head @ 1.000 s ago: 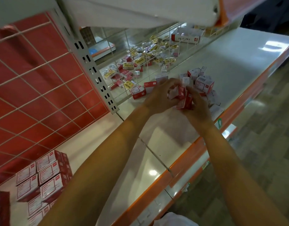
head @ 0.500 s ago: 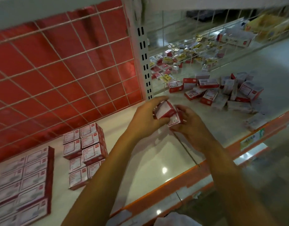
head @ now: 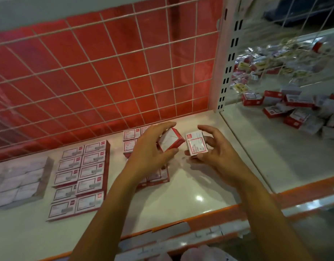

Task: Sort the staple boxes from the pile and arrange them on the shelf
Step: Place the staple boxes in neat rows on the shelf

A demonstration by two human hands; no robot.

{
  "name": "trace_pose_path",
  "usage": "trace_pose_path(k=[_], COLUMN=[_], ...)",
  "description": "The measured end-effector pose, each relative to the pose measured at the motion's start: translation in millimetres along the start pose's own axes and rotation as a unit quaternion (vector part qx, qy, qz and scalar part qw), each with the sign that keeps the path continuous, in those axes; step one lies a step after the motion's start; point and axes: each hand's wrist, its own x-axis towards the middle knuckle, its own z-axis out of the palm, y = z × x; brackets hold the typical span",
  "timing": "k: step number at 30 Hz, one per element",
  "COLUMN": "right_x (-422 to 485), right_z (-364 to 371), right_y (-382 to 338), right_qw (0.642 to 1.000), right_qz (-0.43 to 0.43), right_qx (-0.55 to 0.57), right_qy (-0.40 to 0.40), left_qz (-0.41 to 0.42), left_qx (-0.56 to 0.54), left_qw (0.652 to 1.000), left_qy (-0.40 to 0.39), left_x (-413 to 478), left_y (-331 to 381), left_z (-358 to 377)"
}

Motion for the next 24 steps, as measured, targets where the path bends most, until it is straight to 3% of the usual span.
trace_pose_path(k=[6,11,18,21,24], right_x=[-4,-7,-12,-12,-12], right_z=[34,67,97,101,104], right_y=[6,18,22,22,21], right_qw=[0.998,0.985,0.983,0.974,0.966], right_qz=[0.003,0.003,-0.027,-0.055,-0.072], right_qx=[-0.056,-0.164,-0.138,-0.18,-0.204], right_qy=[-0.007,0.062,0.119,0.129,0.14], left_qz=[-0.056,-0.08,-0.102,-0.094,-0.135], left_qx=[-0.004,-0.01,0.009,-0.09,-0.244], left_qw=[0.998,0.996,0.994,0.992,0.96], left_qy=[0.016,0.029,0.036,-0.004,-0.024], left_x=[-27,-43,-53,-59,-61], left_y=[-32,-47,-67,-71,-71], left_z=[-28,-42,-53,-62,-68])
